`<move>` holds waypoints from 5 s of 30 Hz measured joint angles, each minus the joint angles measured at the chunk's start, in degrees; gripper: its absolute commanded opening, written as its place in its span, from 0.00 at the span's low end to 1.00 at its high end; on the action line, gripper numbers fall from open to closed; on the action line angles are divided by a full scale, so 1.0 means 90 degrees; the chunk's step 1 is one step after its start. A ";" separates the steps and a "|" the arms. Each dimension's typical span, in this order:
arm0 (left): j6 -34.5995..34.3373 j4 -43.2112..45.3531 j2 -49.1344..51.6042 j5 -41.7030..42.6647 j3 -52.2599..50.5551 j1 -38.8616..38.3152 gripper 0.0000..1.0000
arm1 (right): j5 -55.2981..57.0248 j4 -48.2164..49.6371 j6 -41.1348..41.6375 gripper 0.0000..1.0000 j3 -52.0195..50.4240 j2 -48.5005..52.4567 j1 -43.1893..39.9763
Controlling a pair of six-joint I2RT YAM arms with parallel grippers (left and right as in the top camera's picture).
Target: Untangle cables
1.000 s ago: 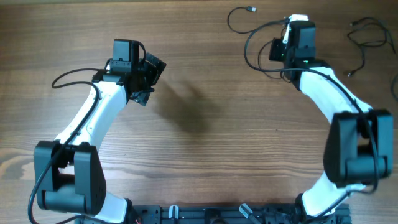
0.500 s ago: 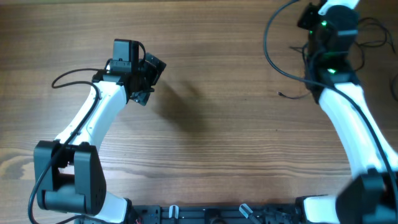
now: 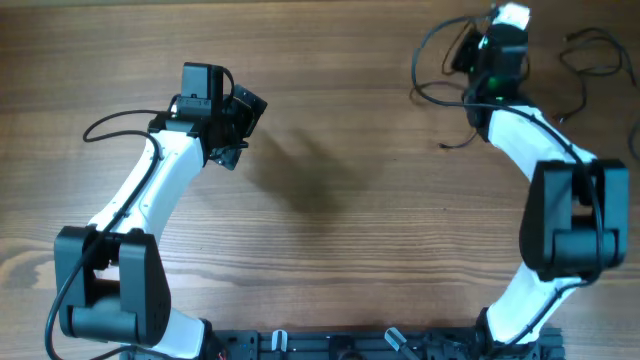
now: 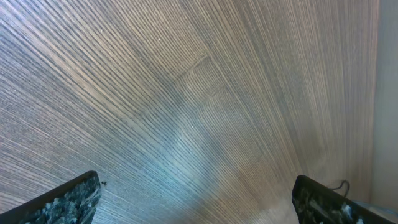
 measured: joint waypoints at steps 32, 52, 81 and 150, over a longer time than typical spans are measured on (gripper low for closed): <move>0.0000 -0.0002 0.0000 0.0000 0.0000 0.0000 1.00 | -0.2353 -0.5705 0.0323 1.00 -0.2698 -1.0098 0.0019; 0.0002 0.0000 0.0000 -0.0002 0.0000 0.0000 1.00 | -0.1693 -0.4488 0.0413 1.00 -0.3898 -1.0945 0.0019; 0.0000 0.0000 0.0000 0.0000 0.0000 0.0000 1.00 | -0.1787 -0.1705 -0.0590 1.00 -0.7708 -1.2388 0.0019; 0.6674 0.2812 -1.0656 -0.0270 -0.7191 0.0454 1.00 | -0.1787 -0.1705 -0.0593 1.00 -0.7708 -1.2403 0.0019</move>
